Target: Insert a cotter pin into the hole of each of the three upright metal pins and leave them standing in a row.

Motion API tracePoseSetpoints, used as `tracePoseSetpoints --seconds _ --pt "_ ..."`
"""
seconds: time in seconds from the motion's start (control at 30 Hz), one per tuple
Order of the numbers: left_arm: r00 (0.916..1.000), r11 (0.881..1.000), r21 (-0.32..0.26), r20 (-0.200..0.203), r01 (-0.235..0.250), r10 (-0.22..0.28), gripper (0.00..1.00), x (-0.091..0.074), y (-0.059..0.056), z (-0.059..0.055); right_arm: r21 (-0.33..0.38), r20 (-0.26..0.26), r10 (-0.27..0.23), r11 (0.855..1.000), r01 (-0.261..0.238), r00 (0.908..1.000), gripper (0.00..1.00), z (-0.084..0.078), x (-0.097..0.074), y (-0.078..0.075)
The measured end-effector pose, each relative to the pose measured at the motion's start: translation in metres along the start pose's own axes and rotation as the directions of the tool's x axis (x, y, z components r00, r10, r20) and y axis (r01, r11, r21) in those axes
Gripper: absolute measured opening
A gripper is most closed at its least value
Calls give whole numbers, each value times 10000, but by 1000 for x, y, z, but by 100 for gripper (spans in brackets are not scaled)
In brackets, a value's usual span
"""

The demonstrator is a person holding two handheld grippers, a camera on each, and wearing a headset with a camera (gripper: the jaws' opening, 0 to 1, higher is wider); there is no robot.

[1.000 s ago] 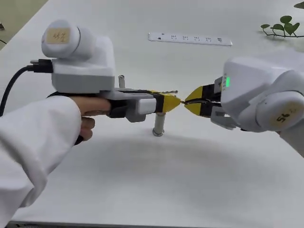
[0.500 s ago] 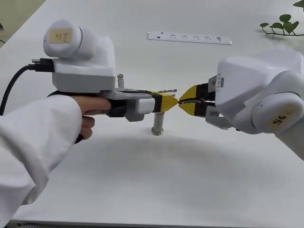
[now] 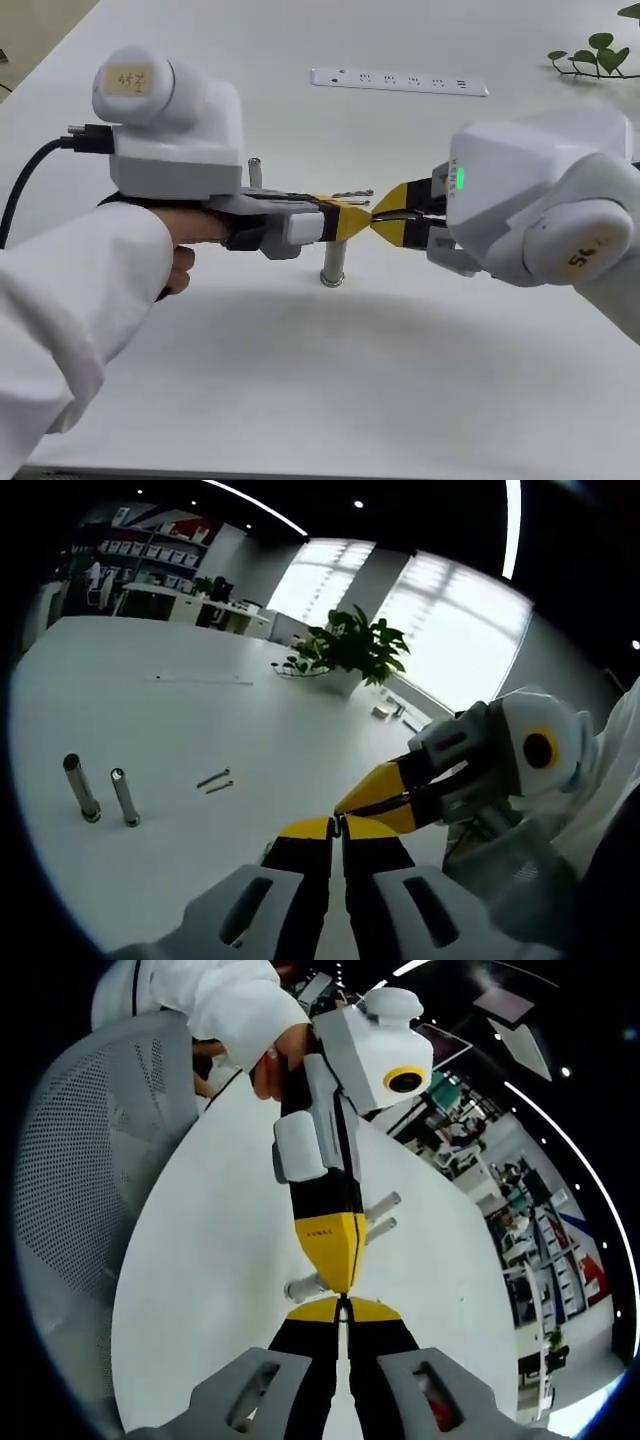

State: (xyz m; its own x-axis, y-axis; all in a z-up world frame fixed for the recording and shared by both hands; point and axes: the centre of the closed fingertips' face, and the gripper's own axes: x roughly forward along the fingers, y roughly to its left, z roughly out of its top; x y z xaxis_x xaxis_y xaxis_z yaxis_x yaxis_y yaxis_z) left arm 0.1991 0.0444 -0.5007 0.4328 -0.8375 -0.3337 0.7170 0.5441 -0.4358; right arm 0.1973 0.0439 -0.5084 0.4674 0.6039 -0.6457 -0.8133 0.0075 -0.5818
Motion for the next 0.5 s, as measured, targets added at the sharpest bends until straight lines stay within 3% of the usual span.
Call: tracePoseSetpoints --seconds 0.13,0.5 --pt "9998 9996 -266 -200 -90 85 0 0 -1 -3 171 69 172 9997 -173 9998 0 1 1 3" --pt "9984 9998 -88 -540 -158 153 0 -3 -4 -11 314 220 404 9987 -410 9989 0 2 4 9"
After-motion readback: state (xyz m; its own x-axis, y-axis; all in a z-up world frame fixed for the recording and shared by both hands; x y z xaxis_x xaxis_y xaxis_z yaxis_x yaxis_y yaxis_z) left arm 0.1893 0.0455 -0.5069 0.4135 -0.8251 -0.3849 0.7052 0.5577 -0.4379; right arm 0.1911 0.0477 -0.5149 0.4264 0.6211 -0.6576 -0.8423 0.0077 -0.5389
